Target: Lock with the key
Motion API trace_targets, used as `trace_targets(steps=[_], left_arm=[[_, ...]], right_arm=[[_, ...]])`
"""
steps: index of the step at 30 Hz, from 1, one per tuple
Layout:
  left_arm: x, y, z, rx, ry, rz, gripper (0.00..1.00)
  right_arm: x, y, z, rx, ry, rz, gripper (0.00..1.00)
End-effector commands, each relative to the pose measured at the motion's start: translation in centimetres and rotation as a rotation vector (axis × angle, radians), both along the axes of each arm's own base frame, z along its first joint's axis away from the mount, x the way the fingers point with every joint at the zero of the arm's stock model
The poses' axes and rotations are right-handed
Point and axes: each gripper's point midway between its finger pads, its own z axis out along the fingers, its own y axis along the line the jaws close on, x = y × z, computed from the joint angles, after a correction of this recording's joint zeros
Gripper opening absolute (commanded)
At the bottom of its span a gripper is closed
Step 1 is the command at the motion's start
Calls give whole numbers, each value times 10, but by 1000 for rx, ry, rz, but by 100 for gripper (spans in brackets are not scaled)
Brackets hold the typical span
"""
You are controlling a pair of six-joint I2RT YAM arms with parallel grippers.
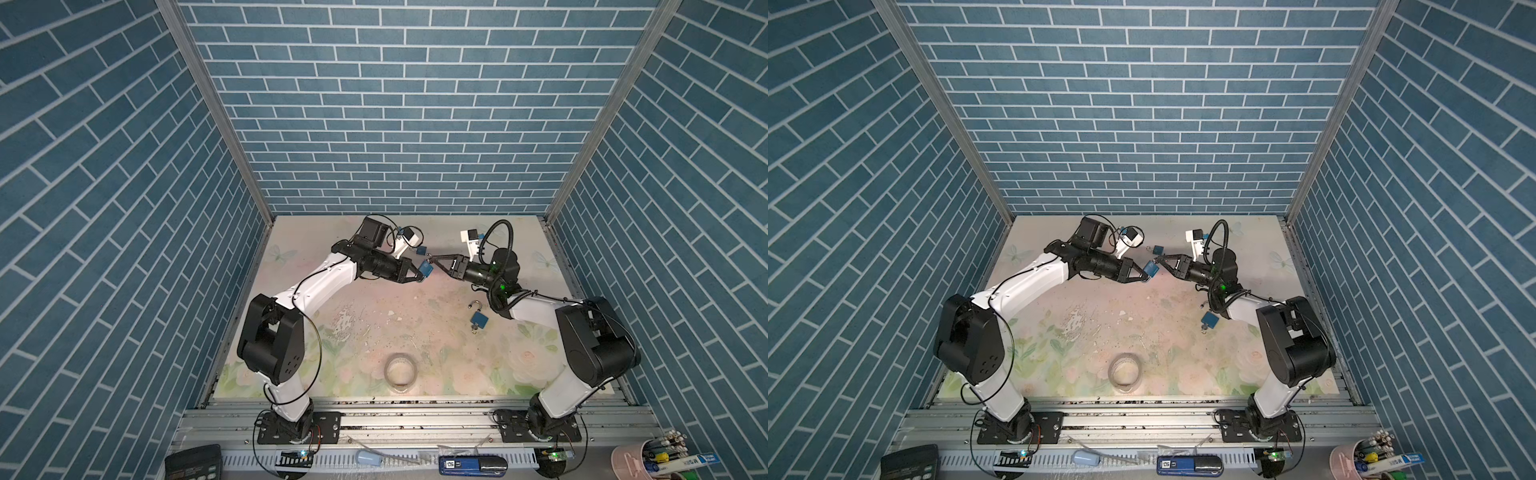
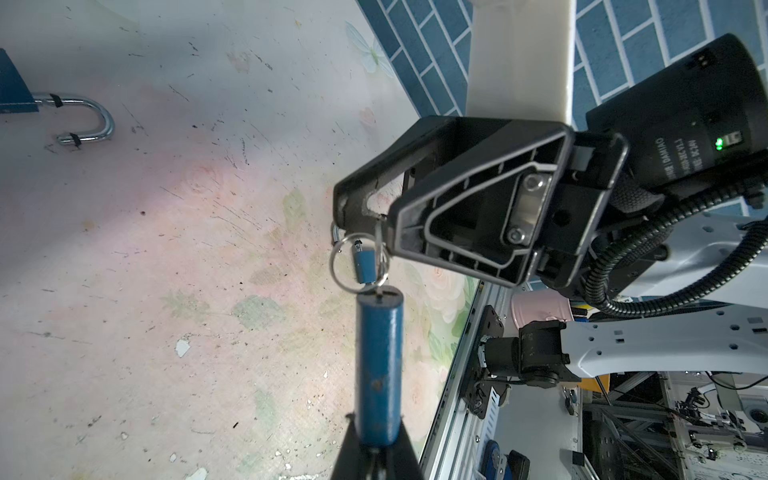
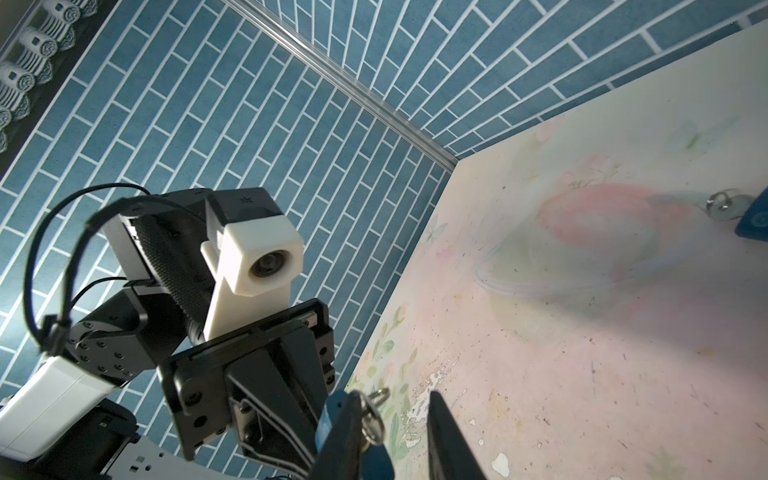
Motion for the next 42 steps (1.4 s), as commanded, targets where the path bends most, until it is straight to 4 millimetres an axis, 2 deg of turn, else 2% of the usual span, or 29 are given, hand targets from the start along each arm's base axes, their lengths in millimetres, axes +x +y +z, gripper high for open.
trace_targets(steps=[1,5,19,28,32,42], left_arm=[[2,-8,19,-54,-40,-33,0],[3,-8,18,-52,-40,-33,0],[8,-12,20,-59,-39,-34,0],[10,-13,19,-57,-34,-43,0],[12,-13,17,-44,-26,-32,0],[41,11,13,-49,25,141,0]], right_arm=[[-2,7,11,38,-35,32,24],[-3,8,14,60,-37,39,18],[-10,10,22,102,-49,76,19],[-12,10,22,121,-50,87,0],[-11,8,19,120,-45,76,0],[2,-12,12,105,-62,-88,0]])
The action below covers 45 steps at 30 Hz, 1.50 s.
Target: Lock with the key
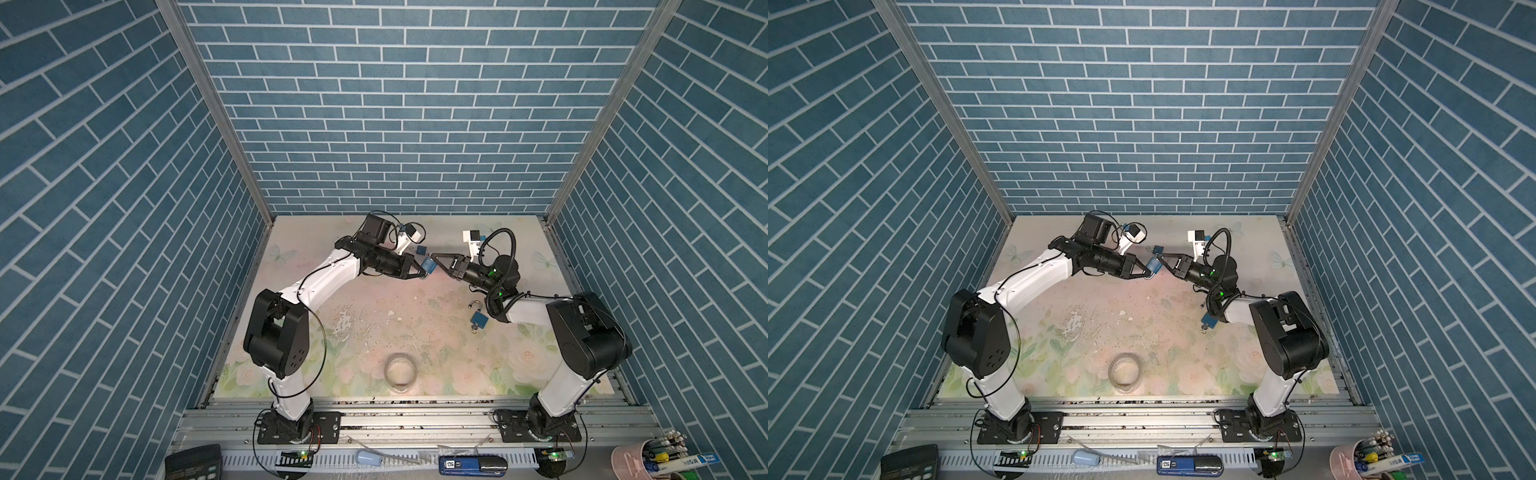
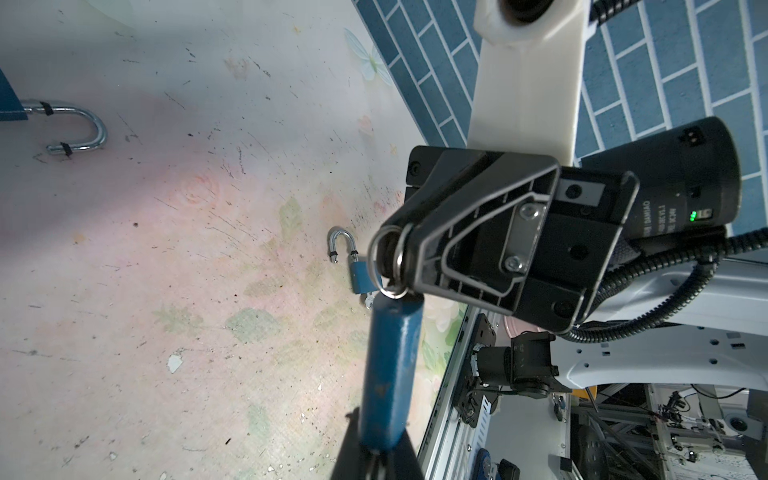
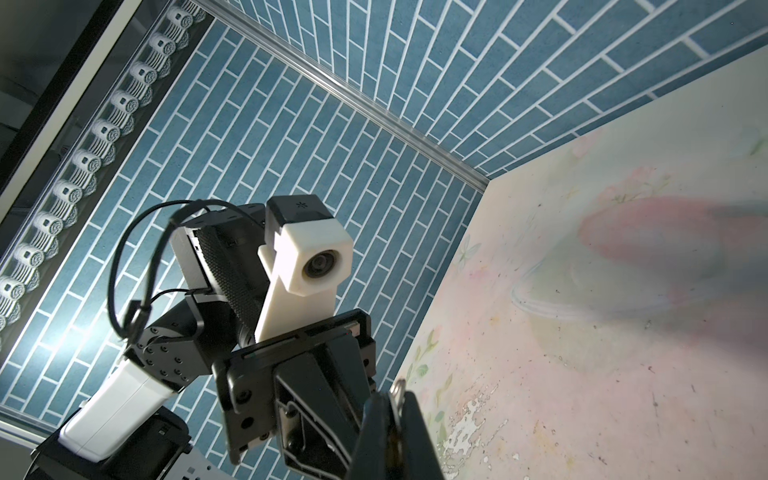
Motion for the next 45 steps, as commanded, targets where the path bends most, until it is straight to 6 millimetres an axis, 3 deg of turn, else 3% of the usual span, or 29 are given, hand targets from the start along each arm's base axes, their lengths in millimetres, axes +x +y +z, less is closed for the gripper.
trace_targets(steps=[1,9,17,20,26,31,38,45], left_arm=[[31,18,11,-36,-4,139,1],[47,20,11,-75,22,221,7],[61,16,9,-115,73,281,6],[62,17,7,-106,79,282,0],[68,40,-7,-36,103,303,0],[71,45,-3,-52,91,310,0],[63,41,2,-49,62,234,0],[29,43,10,6,36,73,0]], right_arm=[[1,-11,4,-22,-87,-76,0],[6,-22,1,-18,-88,-169,0],[10,-32,-2,37,-85,-238,0],[8,-34,-1,31,-97,-247,0],[10,-49,-4,14,-112,-337,0],[8,-62,-7,-10,-131,-415,0],[12,-60,-11,-16,-122,-399,0],[12,-47,-15,-74,-58,-245,0]])
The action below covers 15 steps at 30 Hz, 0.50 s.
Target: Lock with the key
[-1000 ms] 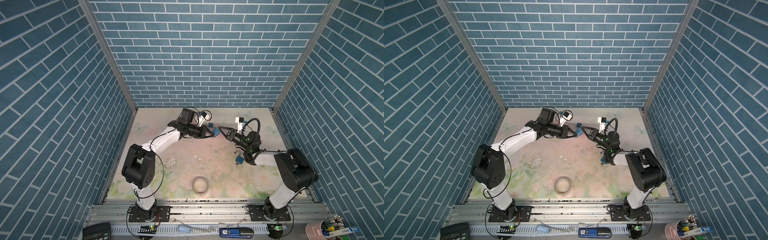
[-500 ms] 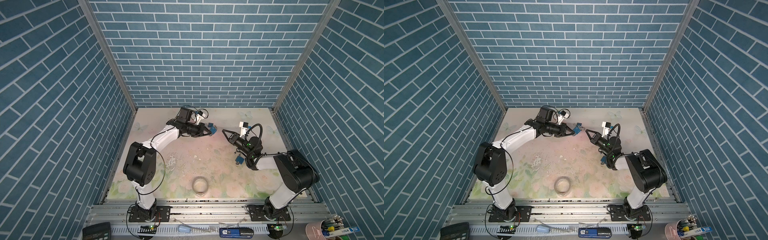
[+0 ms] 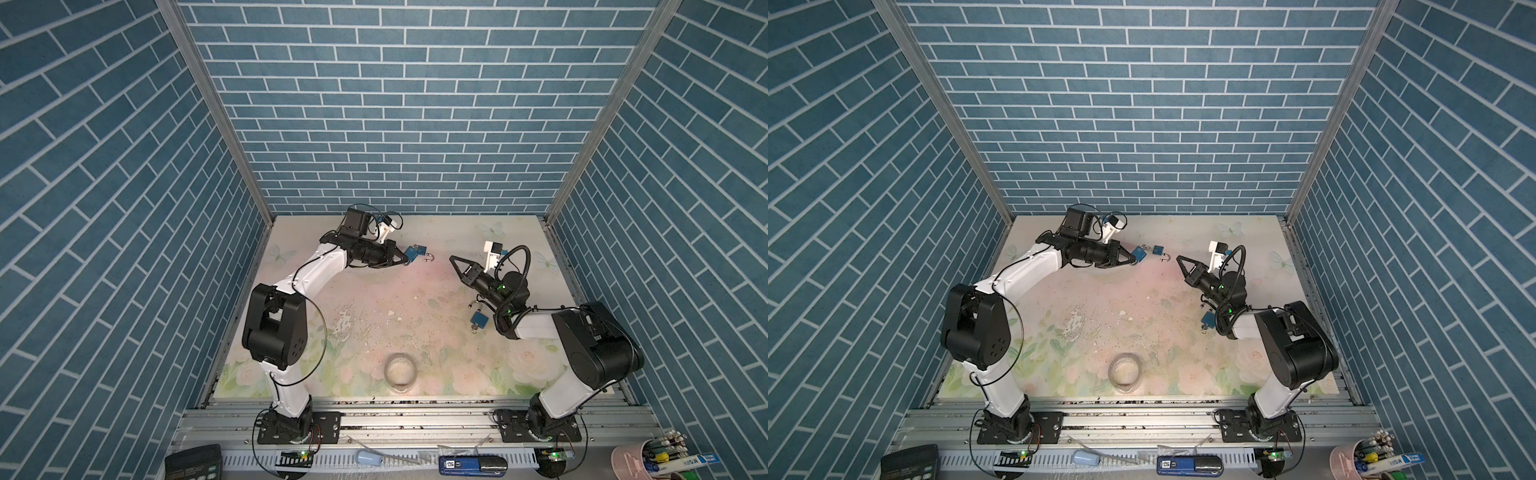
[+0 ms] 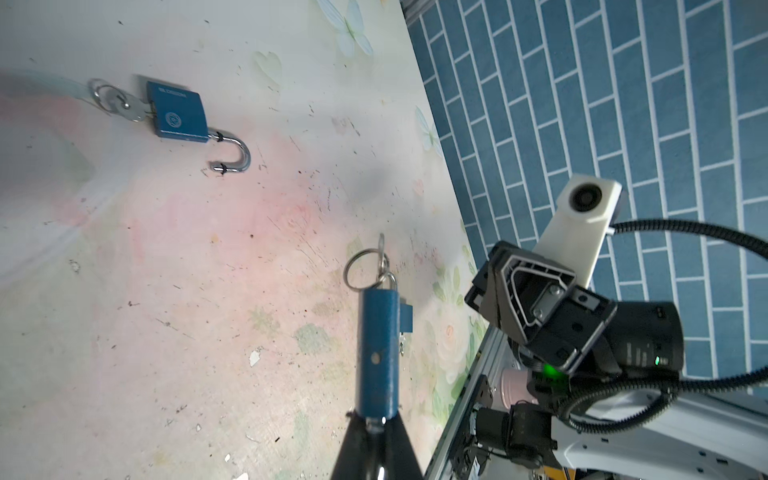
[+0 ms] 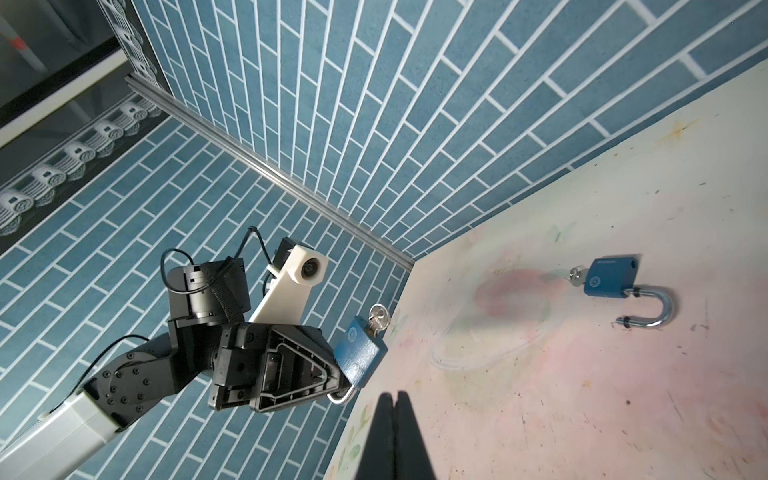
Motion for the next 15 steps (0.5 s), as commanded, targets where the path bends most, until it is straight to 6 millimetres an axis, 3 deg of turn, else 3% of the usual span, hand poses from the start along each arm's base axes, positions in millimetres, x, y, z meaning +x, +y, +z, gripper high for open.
trace_targets(steps=[1,5,9,15], left_arm=[[-23,1,18,32,-67,-135,0],[-36,10,24,102,-101,-202,0],[-46,12,23,149,-135,-283,0],[-49,8,18,256,-159,-366,0]], right_arm=[[-8,6,3,-72,6,104,2],[-20,5,3,-183,27,194,11],[-36,7,20,-288,-1,316,18],[-58,8,45,-437,-44,443,20]])
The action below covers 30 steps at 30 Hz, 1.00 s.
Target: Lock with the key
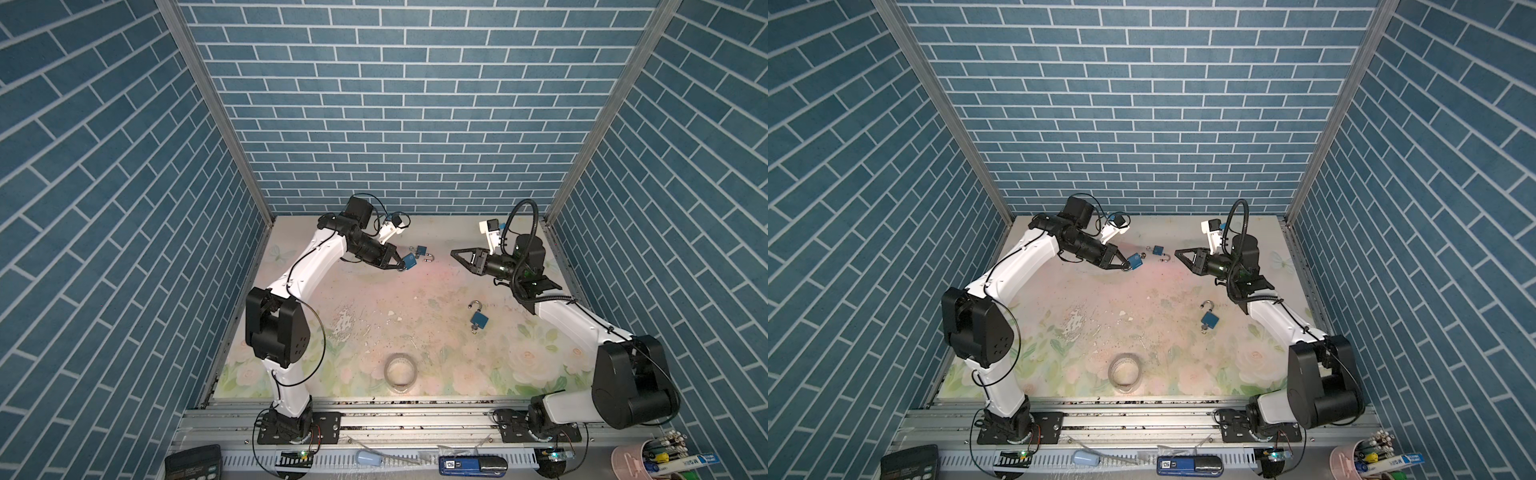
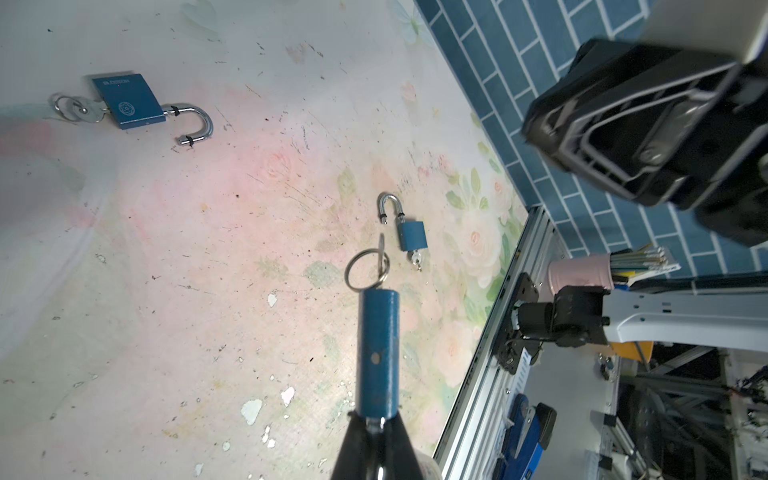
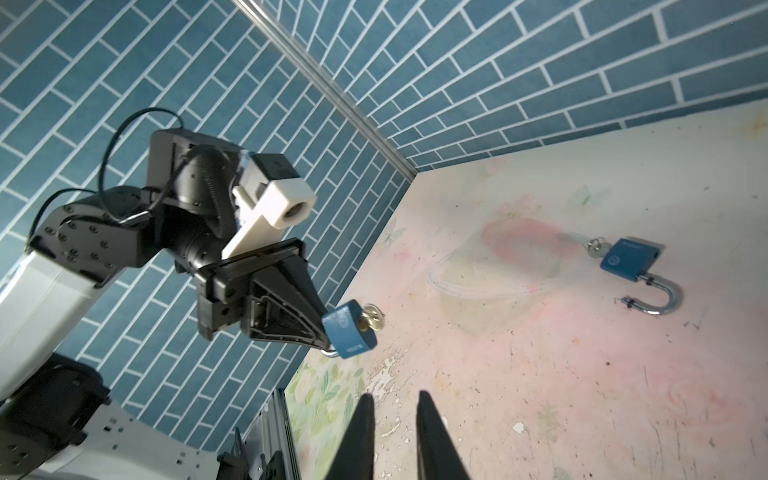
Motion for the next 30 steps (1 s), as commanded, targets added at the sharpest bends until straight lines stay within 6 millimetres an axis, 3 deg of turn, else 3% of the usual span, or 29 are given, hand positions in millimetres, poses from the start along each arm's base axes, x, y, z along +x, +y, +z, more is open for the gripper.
trace_targets(steps=[1,6,14,30], left_arm=[[-13,-5,-3,62,-23,-95,0],[-16,-19,7,58,-75,-157,0],[-27,-29,20,79,-116,-248,0],[-29,-41,16,70,-125,-313,0]], right_arm=[[-32,2,-11,-119,14,167,21],[-42,8,-6,-157,2,276,23],[-38,17,-12,-180,-26,323,25],[-29,35,-19,-190,-83,359,22]])
